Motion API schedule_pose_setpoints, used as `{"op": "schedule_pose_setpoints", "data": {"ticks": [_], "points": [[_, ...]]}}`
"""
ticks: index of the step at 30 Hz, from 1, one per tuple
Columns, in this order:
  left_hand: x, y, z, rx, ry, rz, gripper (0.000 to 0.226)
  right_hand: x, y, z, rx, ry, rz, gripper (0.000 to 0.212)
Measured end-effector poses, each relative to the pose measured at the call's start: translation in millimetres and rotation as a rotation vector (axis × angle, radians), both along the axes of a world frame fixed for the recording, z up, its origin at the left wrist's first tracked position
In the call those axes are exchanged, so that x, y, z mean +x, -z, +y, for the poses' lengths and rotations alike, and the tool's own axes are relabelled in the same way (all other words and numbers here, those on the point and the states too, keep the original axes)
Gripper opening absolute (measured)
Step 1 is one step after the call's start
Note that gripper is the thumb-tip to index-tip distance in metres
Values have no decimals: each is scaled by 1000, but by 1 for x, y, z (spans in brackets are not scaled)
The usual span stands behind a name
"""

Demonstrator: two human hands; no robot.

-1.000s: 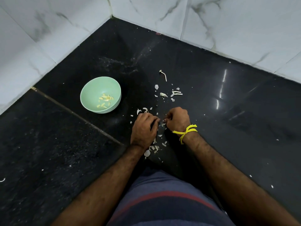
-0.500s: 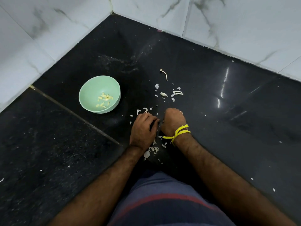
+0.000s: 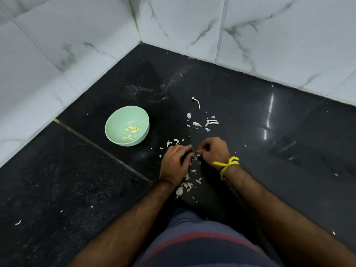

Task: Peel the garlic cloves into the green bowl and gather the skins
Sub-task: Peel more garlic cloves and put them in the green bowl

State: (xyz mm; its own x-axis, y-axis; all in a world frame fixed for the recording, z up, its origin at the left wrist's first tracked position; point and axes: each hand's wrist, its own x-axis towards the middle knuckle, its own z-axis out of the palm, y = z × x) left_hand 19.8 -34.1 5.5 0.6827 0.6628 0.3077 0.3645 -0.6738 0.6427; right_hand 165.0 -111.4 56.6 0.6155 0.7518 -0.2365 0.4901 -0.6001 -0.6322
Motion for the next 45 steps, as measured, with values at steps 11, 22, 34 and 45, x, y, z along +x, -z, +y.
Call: {"op": "schedule_pose_setpoints", "data": {"ticks": [11,22,34,45], "points": [[2,-36,-8,-409,103,-125,12,-5,3,-38,460,252,953,9],[-5,-43,-7,-566,71,-86,11,-12,0,-38,537,189,987,8],[-3,-52,-9,-576,14,-68,9,-16,-1,-30,533,281,1138,5],[0,-54,-16,-740,-138,-111,35,-31,18,-24,697,134,4,10]]}}
